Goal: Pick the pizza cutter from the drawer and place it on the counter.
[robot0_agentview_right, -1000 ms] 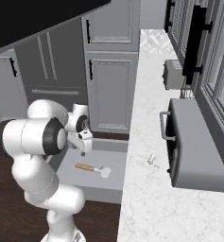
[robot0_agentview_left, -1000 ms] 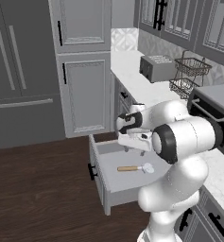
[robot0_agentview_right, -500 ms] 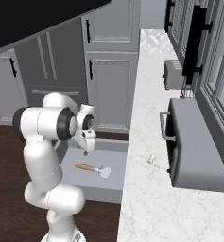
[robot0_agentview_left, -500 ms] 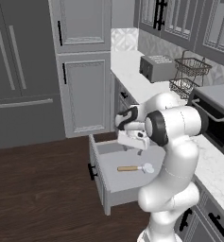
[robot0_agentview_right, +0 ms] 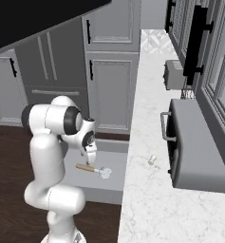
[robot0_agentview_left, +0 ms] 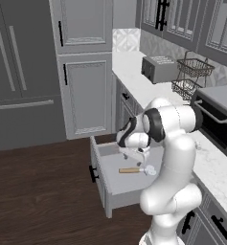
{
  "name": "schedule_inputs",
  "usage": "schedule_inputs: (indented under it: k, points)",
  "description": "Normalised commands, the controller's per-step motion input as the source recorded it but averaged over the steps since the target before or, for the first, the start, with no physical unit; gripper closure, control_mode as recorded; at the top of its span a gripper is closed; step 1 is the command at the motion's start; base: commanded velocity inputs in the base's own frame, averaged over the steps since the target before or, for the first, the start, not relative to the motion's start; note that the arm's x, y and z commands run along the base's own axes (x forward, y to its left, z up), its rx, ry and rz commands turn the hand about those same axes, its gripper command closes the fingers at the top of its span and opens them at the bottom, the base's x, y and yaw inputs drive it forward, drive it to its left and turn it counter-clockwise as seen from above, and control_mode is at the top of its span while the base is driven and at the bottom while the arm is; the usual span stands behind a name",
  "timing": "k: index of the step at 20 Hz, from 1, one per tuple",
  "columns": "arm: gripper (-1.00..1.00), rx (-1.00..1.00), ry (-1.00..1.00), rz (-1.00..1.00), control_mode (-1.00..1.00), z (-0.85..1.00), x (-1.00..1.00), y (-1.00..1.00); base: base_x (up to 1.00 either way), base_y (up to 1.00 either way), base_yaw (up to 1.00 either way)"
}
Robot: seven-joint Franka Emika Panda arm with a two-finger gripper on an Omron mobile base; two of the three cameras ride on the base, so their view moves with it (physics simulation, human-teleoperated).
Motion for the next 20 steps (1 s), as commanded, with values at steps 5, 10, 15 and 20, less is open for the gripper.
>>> schedule_inputs:
  k: [5, 10, 15, 20]
  points:
    - [-1.00, -0.02, -0.08, -0.12, -1.00, -0.38, 0.26, 0.00, 0.00, 0.00, 0.00]
    - [-1.00, -0.04, 0.00, -0.16, -1.00, -0.30, 0.10, 0.00, 0.00, 0.00, 0.00]
    - [-1.00, -0.01, 0.00, -0.15, -1.00, -0.38, 0.01, 0.00, 0.00, 0.00, 0.00]
    - [-1.00, -0.02, 0.00, -0.15, -1.00, -0.50, 0.10, 0.00, 0.00, 0.00, 0.00]
